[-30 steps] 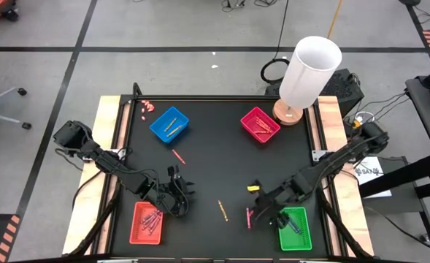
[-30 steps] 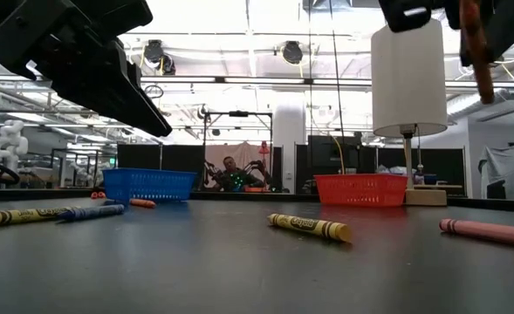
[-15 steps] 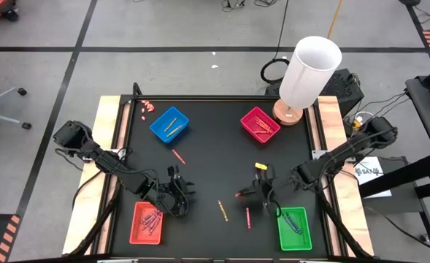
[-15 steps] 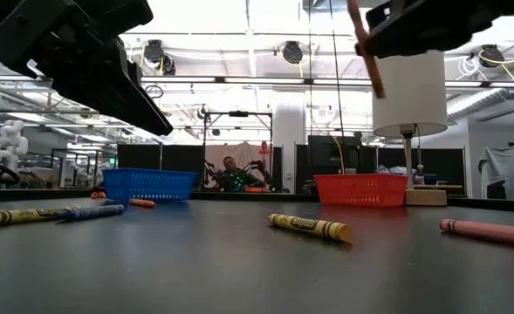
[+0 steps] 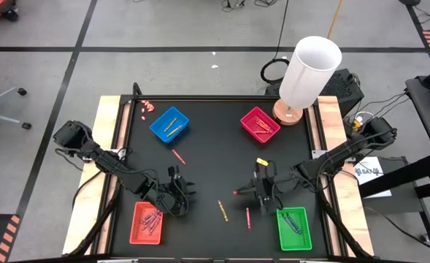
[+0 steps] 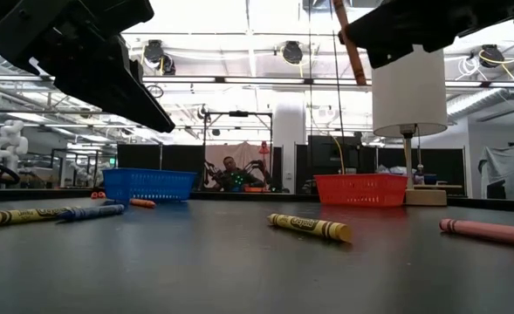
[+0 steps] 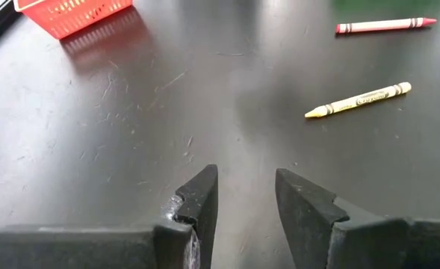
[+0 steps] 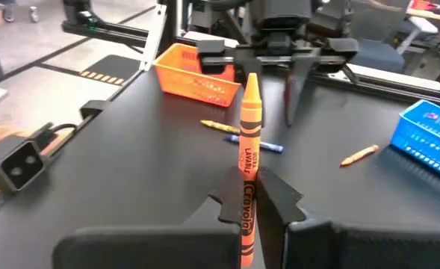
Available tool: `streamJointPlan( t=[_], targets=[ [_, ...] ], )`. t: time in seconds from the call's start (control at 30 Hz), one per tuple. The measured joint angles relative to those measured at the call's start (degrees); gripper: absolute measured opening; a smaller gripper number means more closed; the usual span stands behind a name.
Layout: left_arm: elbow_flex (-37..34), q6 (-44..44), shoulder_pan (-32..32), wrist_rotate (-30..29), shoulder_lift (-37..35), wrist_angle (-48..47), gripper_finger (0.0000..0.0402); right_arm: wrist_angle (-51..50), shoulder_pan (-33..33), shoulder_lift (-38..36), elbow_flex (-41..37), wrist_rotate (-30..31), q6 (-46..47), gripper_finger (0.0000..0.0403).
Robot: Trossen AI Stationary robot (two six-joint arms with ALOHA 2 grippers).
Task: Sort crayons
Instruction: Put the orange crayon into the red bin
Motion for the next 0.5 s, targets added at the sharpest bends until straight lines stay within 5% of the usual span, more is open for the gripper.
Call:
streamJointPlan(
  t=[0.5],
  targets=[
    [0.00, -0.04, 0.10, -1.14, 0.00, -0.04, 0.0134, 0.01, 0.17, 0.00, 0.00, -0.02, -15.74, 0.0000]
  ],
)
